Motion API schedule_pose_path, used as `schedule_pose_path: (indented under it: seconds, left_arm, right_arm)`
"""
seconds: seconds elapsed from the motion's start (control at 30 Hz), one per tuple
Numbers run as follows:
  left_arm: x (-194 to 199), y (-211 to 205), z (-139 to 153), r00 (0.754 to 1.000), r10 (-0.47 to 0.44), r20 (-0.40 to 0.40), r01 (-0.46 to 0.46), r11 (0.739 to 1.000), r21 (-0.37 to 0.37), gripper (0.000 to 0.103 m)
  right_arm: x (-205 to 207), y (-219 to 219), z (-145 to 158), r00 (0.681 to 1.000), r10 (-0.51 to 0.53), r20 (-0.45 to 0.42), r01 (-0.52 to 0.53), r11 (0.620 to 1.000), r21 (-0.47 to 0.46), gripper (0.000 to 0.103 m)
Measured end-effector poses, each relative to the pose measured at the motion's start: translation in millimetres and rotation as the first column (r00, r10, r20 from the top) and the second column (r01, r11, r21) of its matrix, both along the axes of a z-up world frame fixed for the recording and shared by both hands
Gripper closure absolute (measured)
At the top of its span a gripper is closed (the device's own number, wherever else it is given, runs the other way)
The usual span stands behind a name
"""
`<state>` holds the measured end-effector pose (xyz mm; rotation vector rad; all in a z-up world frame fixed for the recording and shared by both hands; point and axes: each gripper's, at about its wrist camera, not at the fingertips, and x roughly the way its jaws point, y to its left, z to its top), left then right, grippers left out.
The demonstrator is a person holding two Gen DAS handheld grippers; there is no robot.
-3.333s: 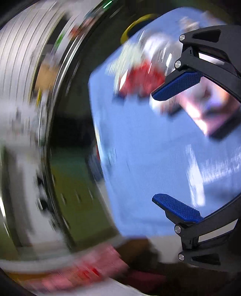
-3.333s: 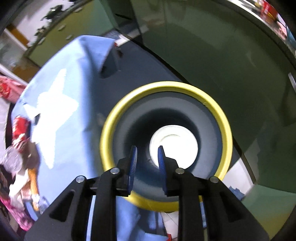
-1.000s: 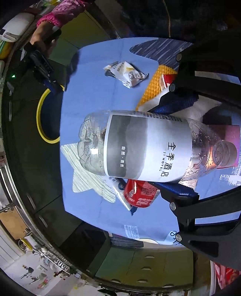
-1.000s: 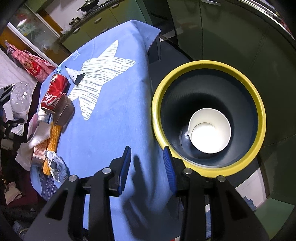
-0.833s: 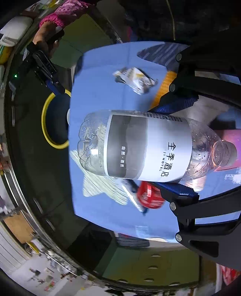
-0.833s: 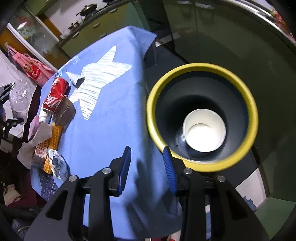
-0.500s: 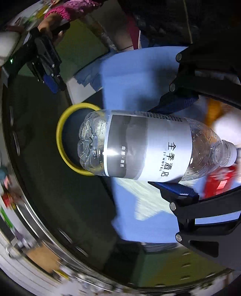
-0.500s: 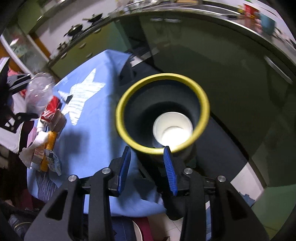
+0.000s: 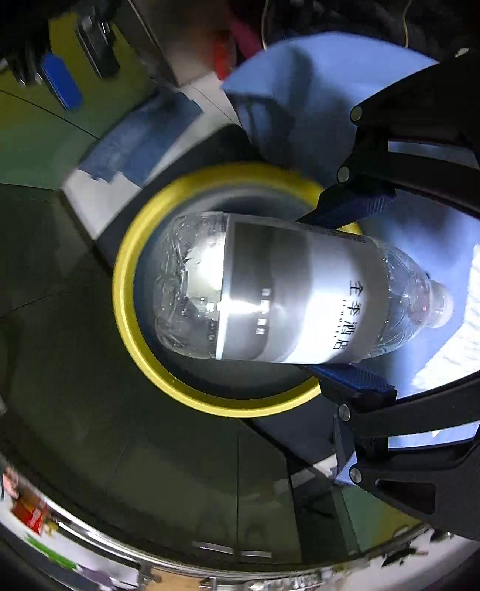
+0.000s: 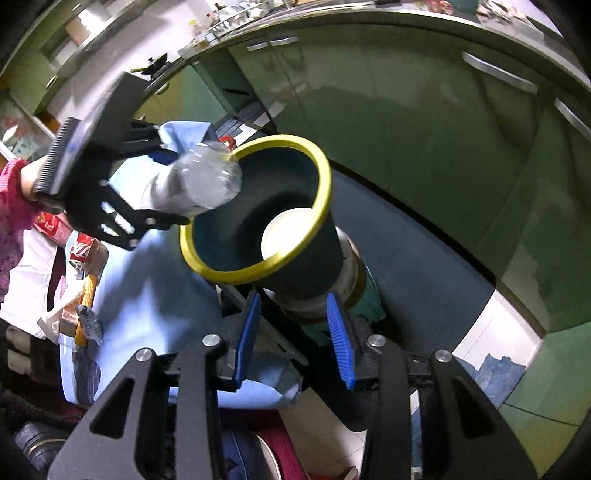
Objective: Collect trash
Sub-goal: 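Carry the bottle over the bin and open the left gripper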
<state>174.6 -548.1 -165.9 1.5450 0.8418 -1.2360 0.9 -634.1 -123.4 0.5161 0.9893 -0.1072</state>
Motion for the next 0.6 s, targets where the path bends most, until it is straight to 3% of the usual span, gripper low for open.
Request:
schedule_pose_path:
  seconds: [0.1, 0.23, 0.37, 0.6]
  left_arm:
    - [1.2, -11.6, -15.7, 1.000, 0.000, 0.031, -0.001, 0.999, 0.036, 0.037]
    - [7.4, -15.4, -21.5, 0.999, 0.022, 0.033, -0.023, 0.999, 0.029, 0.035]
    - [12.2, -8.9, -8.3, 0.999, 0.044, 0.023, -0.044, 0.999, -0.020, 0.020]
    - [16.0, 15.8, 36.6, 0.996, 0.084, -0.003, -0.083, 0.988, -0.133, 0.019]
  right_arm:
    - [-3.7, -3.5, -7.6, 1.000, -0.015, -0.005, 0.015, 1.000, 0.017, 0.064]
    - [-4.4, -4.0, -9.8, 1.000, -0.019, -0.006, 0.019, 1.000, 0.022, 0.063]
    - [-4.8, -1.9, -5.6, 1.000, -0.017, 0.001, 0.017, 1.000, 0.014, 0.062]
    - [-1.1, 10.5, 3.6, 1.000, 0.004, 0.007, -0.004, 1.000, -0.006, 0.061]
